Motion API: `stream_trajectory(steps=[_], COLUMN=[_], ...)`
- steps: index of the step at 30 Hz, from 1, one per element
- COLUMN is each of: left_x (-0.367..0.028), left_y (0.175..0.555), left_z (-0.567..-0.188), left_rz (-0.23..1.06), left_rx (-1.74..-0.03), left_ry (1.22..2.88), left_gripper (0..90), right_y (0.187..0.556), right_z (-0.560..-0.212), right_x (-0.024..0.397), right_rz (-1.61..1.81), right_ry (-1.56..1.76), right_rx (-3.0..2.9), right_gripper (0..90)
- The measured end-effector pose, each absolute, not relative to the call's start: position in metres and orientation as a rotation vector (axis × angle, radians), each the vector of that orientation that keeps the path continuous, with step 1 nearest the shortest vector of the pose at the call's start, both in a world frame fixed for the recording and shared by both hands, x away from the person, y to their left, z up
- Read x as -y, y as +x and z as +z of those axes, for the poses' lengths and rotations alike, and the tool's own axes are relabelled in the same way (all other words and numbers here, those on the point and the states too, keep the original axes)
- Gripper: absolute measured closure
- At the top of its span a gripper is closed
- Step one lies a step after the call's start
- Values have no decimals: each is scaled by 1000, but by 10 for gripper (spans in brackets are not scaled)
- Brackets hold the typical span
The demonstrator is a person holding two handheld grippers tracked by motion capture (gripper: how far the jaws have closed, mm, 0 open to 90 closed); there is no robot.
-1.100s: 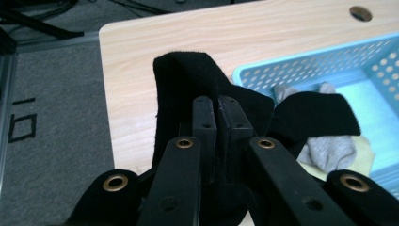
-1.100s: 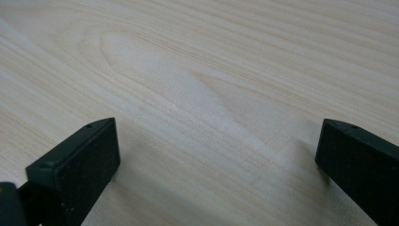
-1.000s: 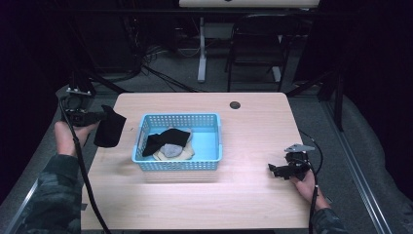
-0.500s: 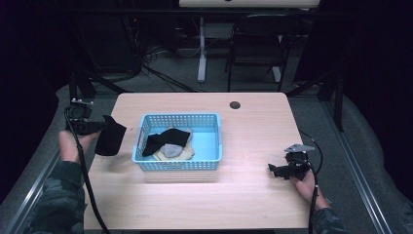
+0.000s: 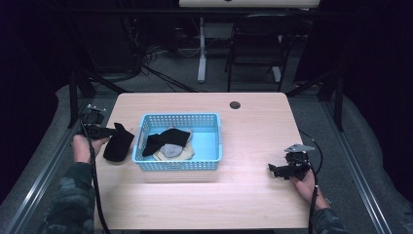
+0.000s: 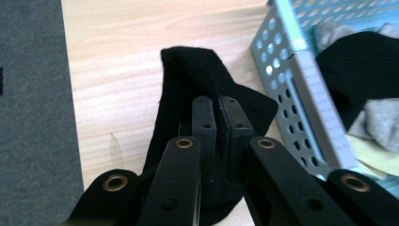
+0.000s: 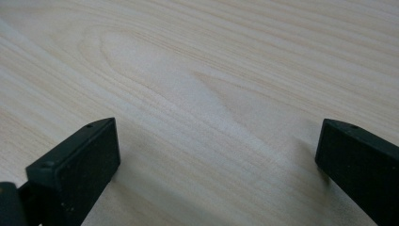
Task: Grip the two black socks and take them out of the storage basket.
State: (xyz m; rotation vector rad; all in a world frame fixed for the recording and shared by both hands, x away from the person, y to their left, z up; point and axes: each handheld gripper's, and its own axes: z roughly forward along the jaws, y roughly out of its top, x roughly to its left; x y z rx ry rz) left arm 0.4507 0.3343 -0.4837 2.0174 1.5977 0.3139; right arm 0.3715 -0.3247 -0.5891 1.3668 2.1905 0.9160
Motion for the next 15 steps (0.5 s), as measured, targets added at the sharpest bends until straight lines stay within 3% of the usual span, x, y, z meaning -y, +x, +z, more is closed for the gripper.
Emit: stream_trajectory(steps=[11,15], left_x=[-339,-341], left_y=[464,464], left_z=[-507,-507], left_rz=[266,284], left_rx=[-1650,-1661], left_ry=[2016,1973], left_gripper=[856,769], right_y=[372,372], right_z=[-589,-589], right_x=[325,325], right_rz=[917,916], right_ry=[1366,1366], right_rx=[-2190,-2190], right_gripper=[0,0])
